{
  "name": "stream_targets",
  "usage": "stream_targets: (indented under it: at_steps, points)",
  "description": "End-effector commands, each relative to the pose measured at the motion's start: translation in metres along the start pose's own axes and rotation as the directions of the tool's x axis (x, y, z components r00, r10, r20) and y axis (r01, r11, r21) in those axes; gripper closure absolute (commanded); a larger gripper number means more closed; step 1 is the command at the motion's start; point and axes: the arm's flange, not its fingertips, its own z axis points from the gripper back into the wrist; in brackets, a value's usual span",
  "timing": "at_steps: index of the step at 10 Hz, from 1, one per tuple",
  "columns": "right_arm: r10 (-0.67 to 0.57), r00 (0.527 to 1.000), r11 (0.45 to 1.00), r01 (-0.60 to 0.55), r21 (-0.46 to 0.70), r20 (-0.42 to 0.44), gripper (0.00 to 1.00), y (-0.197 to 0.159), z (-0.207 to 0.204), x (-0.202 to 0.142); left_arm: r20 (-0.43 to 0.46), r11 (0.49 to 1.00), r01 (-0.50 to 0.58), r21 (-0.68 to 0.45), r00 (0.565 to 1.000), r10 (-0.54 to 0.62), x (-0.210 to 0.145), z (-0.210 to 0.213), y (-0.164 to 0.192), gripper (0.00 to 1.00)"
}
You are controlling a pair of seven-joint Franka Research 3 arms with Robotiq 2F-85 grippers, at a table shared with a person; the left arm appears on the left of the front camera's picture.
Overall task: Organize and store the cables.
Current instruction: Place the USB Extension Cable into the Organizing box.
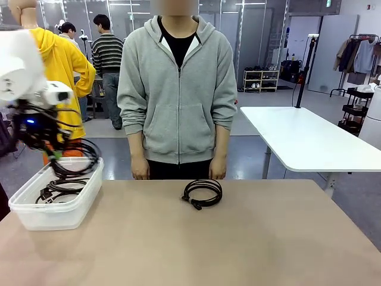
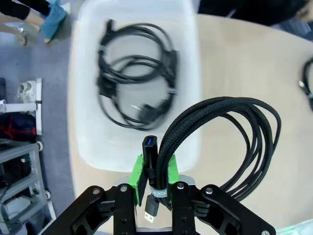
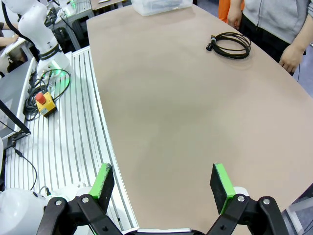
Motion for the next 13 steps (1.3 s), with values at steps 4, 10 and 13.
stream_targets:
  at_steps: [4, 10, 13]
  points:
    - [0.011, 1.0, 1.0, -0.011, -0.003, 0.014, 0.0, 0.0, 0.0, 0.0, -0.04, 0.996, -0.087, -0.007, 0.995, 0.087, 0.052, -0.048, 0.085, 0.78]
    - [0.011, 1.0, 1.0, -0.011, -0.003, 0.014, 0.0, 0.0, 0.0, 0.0, -0.194, 0.976, -0.21, -0.062, 0.962, 0.195, 0.079, -0.138, 0.1, 0.78]
    - [0.011, 1.0, 1.0, -0.011, -0.003, 0.014, 0.0, 0.0, 0.0, 0.0, -0.232, 0.972, -0.233, -0.038, 0.948, 0.218, 0.074, -0.158, 0.1, 0.39]
